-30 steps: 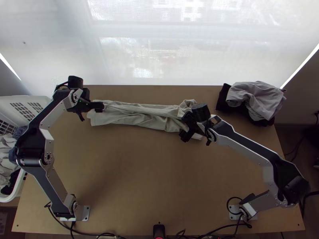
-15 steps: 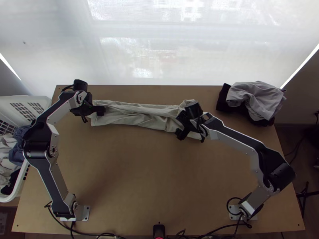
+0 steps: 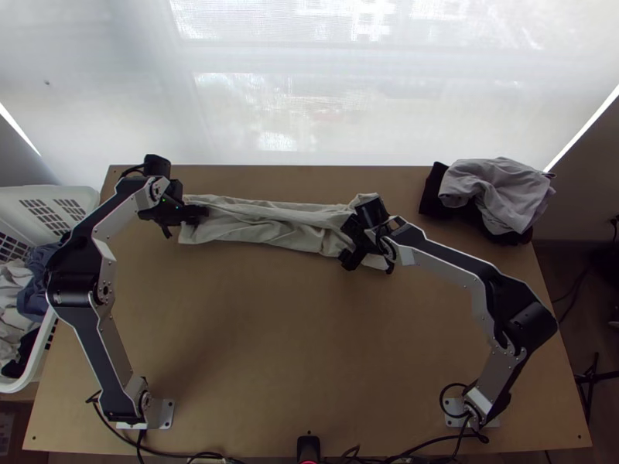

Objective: Fold the t-shirt

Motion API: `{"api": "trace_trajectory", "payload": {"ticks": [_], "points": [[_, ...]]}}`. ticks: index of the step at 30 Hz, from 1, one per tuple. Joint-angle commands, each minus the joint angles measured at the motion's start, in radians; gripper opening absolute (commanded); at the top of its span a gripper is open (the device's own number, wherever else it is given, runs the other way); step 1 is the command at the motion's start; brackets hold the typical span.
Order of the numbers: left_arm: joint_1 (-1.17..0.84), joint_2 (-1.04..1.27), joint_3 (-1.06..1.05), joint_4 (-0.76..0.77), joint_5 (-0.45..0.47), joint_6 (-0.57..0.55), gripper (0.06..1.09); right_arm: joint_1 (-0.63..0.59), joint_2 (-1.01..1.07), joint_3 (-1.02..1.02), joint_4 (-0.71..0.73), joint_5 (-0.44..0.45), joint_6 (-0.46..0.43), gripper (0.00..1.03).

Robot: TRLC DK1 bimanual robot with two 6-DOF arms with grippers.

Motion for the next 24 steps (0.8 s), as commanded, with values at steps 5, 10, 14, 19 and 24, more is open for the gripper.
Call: {"api": "trace_trajectory", "payload": {"ticks": [5, 10, 14, 19, 24], "points": [[-0.007, -0.059, -0.002, -0.008, 0.079, -0.023, 0.09, -0.034, 0.050, -0.002, -0.001, 0.001, 0.004, 0.98], [-0.015, -0.136, 0.004, -0.008, 0.119, -0.030, 0.09, -0.040, 0.076, 0.000, -0.001, 0.001, 0.004, 0.98], [-0.032, -0.192, 0.021, -0.008, 0.152, -0.033, 0.09, -0.041, 0.090, 0.004, -0.001, 0.001, 0.005, 0.98], [-0.068, -0.243, 0.055, -0.008, 0.208, -0.045, 0.09, -0.043, 0.105, 0.009, -0.001, 0.001, 0.007, 0.98], [-0.127, -0.275, 0.090, 0.003, 0.263, -0.057, 0.09, -0.047, 0.100, 0.011, -0.002, 0.002, 0.016, 0.98]]}}
